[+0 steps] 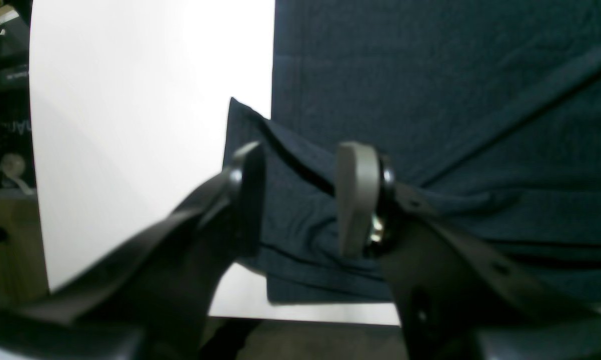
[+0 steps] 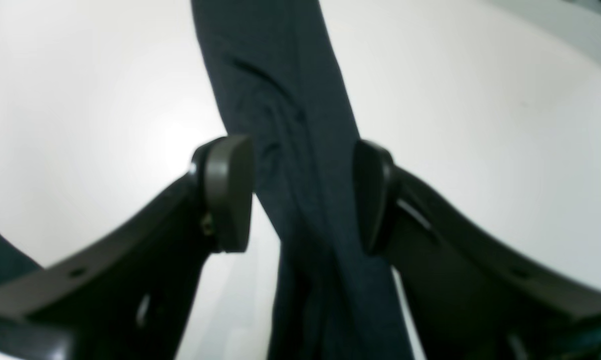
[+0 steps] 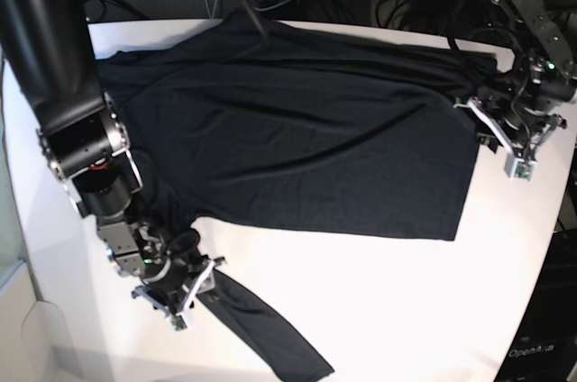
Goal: Fold the T-shirt properly
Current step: 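Grasp the sleeve near the armpit with the right gripper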
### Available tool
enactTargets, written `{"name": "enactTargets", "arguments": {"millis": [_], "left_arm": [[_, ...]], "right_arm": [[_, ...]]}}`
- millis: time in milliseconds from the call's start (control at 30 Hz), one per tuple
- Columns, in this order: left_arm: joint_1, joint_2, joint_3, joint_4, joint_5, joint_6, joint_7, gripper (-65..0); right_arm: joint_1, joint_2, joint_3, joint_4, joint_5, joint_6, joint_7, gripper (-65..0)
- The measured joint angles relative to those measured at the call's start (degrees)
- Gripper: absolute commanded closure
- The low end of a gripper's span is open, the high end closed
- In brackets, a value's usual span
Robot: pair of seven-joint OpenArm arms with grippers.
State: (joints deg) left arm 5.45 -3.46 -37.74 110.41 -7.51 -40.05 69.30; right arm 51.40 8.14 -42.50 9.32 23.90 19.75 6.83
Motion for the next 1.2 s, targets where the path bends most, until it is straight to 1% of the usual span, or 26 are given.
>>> {"name": "enactTargets", "arguments": {"millis": [100,267,300,333,367,433,500,567,733,833,933,1200], "left_arm": [[0.0,0.0,0.0,0.0,0.0,0.0,0.0,-22.9],[0.1,1.4,0.1,0.0,0.0,0.2,0.0,-22.9],[0.1,1.3,0.1,0.0,0.0,0.2,0.0,-22.9],[0.0,1.3,0.1,0.0,0.0,0.2,0.0,-22.9],[0.0,1.2,0.1,0.0,0.0,0.2,0.1,-22.9],[-0.1,1.2,0.1,0.0,0.0,0.2,0.2,-22.9],[-0.1,1.2,0.1,0.0,0.0,0.2,0.2,-22.9],[-0.2,1.2,0.1,0.0,0.0,0.2,0.2,-22.9],[-0.2,1.2,0.1,0.0,0.0,0.2,0.2,-22.9],[-0.2,1.2,0.1,0.0,0.0,0.2,0.2,-22.9],[-0.2,1.2,0.1,0.0,0.0,0.2,0.2,-22.9],[-0.4,1.2,0.2,-0.1,0.0,0.2,0.0,-22.9]], "right_arm": [[-0.4,0.6,0.0,-0.7,0.0,0.0,0.7,-31.5],[-4.9,0.3,0.2,-0.2,0.2,0.0,1.8,-31.2],[-5.8,0.3,0.2,-0.2,0.0,0.0,1.7,-30.0],[-6.5,0.4,0.2,-0.1,0.0,0.0,1.6,-27.6],[-7.0,0.5,0.2,0.4,0.3,0.0,2.3,-24.1],[-7.5,0.5,0.2,1.4,0.2,0.0,1.8,-17.6],[-7.6,0.3,0.2,1.9,0.2,0.0,1.9,-12.8],[-7.7,0.3,0.2,1.9,0.2,0.0,1.8,-10.0],[-8.0,0.3,0.1,1.9,0.2,0.0,1.5,-5.9],[-9.0,0.4,0.1,2.0,0.7,0.0,3.2,-2.8],[-9.4,0.4,0.1,2.1,0.7,0.0,3.6,-0.3],[-10.7,0.6,0.1,2.6,1.1,0.0,5.6,-0.3]]}}
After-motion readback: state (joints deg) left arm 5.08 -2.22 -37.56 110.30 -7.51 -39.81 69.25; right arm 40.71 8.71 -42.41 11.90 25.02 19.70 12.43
